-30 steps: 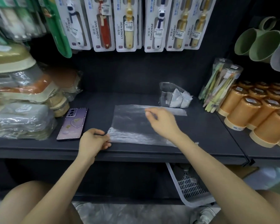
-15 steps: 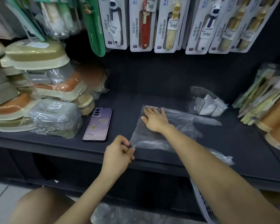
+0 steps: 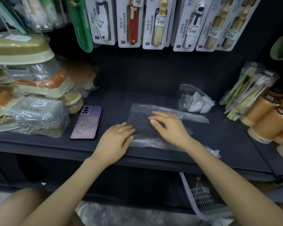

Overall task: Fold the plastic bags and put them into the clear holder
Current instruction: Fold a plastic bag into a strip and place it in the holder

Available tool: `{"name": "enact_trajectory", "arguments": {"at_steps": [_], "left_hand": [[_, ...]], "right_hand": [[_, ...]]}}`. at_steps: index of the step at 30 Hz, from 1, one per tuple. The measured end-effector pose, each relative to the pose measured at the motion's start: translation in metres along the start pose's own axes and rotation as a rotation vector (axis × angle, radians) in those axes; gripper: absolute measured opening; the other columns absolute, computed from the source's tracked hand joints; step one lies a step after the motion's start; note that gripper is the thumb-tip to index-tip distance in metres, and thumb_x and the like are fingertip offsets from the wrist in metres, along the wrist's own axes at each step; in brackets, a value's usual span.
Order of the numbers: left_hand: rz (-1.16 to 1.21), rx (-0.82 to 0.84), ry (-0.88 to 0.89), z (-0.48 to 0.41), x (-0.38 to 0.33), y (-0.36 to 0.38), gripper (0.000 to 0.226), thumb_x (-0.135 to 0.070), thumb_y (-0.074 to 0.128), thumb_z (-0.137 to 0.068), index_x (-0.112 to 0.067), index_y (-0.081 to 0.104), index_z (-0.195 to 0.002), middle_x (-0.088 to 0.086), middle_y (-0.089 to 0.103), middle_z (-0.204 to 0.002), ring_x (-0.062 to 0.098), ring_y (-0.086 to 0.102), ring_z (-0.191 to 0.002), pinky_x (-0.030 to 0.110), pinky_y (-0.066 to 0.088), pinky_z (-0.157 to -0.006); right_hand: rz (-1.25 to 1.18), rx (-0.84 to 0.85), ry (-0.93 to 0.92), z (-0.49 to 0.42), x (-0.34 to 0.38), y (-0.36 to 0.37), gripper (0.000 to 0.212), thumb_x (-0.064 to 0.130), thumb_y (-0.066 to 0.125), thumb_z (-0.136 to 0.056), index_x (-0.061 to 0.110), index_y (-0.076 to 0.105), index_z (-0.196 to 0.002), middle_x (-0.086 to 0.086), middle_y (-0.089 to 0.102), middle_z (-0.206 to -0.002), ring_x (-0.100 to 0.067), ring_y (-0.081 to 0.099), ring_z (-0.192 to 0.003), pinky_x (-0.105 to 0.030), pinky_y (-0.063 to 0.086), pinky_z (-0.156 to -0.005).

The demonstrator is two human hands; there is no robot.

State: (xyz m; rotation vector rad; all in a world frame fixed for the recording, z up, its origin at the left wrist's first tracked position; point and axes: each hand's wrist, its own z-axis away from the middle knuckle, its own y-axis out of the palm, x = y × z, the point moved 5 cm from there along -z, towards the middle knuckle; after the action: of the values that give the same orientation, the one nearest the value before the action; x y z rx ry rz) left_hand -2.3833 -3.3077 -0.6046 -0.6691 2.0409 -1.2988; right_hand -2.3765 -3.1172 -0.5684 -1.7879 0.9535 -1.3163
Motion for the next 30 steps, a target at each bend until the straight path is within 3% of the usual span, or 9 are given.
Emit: {"name": "enact_trajectory", "arguments": {"at_steps": [4, 7, 11, 13, 15, 19, 23, 27, 30], "left_hand": [[-0.033, 0.151, -0.111, 0.01, 0.011, 0.02, 0.07, -0.048, 0.017, -0.092, -0.008, 0.055, -0.134, 0.007, 0.052, -0.14, 0.027, 0.045, -0.134, 0.04, 0.026, -0.113], [0.013, 0.142, -0.172, 0.013, 0.013, 0.021, 0.08, -0.054, 0.007, -0.087, -0.012, 0.046, -0.142, 0.002, 0.041, -0.149, 0.022, 0.033, -0.142, 0.033, 0.013, -0.116], [-0.024, 0.005, -0.167, 0.007, 0.007, 0.009, 0.068, -0.047, 0.019, -0.093, -0.006, 0.059, -0.13, 0.012, 0.052, -0.14, 0.035, 0.042, -0.135, 0.046, 0.024, -0.114], [-0.014, -0.049, -0.163, 0.001, 0.003, 0.001, 0.063, -0.044, 0.024, -0.095, -0.004, 0.061, -0.127, 0.014, 0.052, -0.139, 0.037, 0.043, -0.133, 0.049, 0.027, -0.113], [0.036, -0.065, -0.133, -0.007, -0.002, -0.003, 0.065, -0.045, 0.022, -0.095, -0.004, 0.059, -0.129, 0.012, 0.05, -0.141, 0.034, 0.04, -0.136, 0.044, 0.024, -0.115], [0.139, 0.107, -0.143, -0.026, -0.001, 0.01, 0.058, -0.044, 0.023, -0.102, -0.01, 0.041, -0.144, 0.003, 0.034, -0.153, 0.021, 0.022, -0.145, 0.028, 0.009, -0.118], [0.071, 0.306, -0.207, -0.027, 0.01, 0.035, 0.05, -0.033, 0.019, -0.105, -0.016, 0.019, -0.152, -0.003, 0.015, -0.16, 0.012, 0.007, -0.148, 0.023, -0.001, -0.117], [0.029, 0.336, -0.212, -0.027, 0.01, 0.036, 0.051, -0.034, 0.016, -0.105, -0.018, 0.014, -0.153, -0.004, 0.011, -0.161, 0.012, 0.004, -0.148, 0.026, -0.002, -0.118], [0.015, 0.353, -0.225, -0.027, 0.008, 0.036, 0.05, -0.035, 0.015, -0.105, -0.02, 0.012, -0.153, -0.005, 0.008, -0.161, 0.011, 0.002, -0.148, 0.028, -0.002, -0.118]], "right_hand": [[0.017, 0.026, 0.1, 0.074, -0.042, -0.02, 0.053, 0.058, 0.035, -0.092, 0.027, 0.064, -0.124, 0.006, 0.052, -0.139, -0.011, 0.041, -0.134, -0.034, 0.02, -0.115], [0.076, -0.24, 0.25, 0.114, -0.075, -0.047, 0.057, 0.054, 0.035, -0.091, 0.015, 0.068, -0.118, -0.003, 0.066, -0.121, -0.024, 0.061, -0.112, -0.045, 0.047, -0.096], [0.133, -0.321, 0.55, 0.149, -0.111, -0.058, 0.07, 0.064, 0.028, -0.088, 0.011, 0.071, -0.103, -0.009, 0.068, -0.097, -0.03, 0.061, -0.092, -0.044, 0.047, -0.085], [0.081, -0.305, 0.612, 0.151, -0.117, -0.057, 0.06, 0.061, 0.038, -0.093, 0.012, 0.073, -0.094, -0.006, 0.066, -0.087, -0.028, 0.059, -0.09, -0.041, 0.046, -0.084], [0.055, -0.29, 0.619, 0.149, -0.118, -0.054, 0.041, 0.046, 0.051, -0.093, 0.013, 0.074, -0.084, -0.003, 0.067, -0.081, -0.025, 0.06, -0.088, -0.04, 0.047, -0.082], [0.03, -0.253, 0.648, 0.146, -0.114, -0.051, 0.021, 0.031, 0.067, -0.087, 0.017, 0.072, -0.073, 0.002, 0.067, -0.076, -0.022, 0.063, -0.084, -0.037, 0.05, -0.079], [-0.244, -0.278, 0.727, 0.149, -0.11, -0.064, 0.015, 0.019, 0.064, -0.091, 0.012, 0.066, -0.077, -0.002, 0.066, -0.078, -0.02, 0.061, -0.077, -0.029, 0.044, -0.065], [-0.866, -0.215, 0.884, 0.147, -0.112, -0.071, 0.019, -0.003, 0.054, -0.093, 0.005, 0.057, -0.076, -0.012, 0.064, -0.073, -0.016, 0.057, -0.059, -0.021, 0.047, -0.049], [-0.877, -0.06, 1.005, 0.145, -0.122, -0.072, 0.019, -0.011, 0.055, -0.087, 0.006, 0.053, -0.079, -0.013, 0.062, -0.062, -0.014, 0.048, -0.048, -0.022, 0.04, -0.04]]}}
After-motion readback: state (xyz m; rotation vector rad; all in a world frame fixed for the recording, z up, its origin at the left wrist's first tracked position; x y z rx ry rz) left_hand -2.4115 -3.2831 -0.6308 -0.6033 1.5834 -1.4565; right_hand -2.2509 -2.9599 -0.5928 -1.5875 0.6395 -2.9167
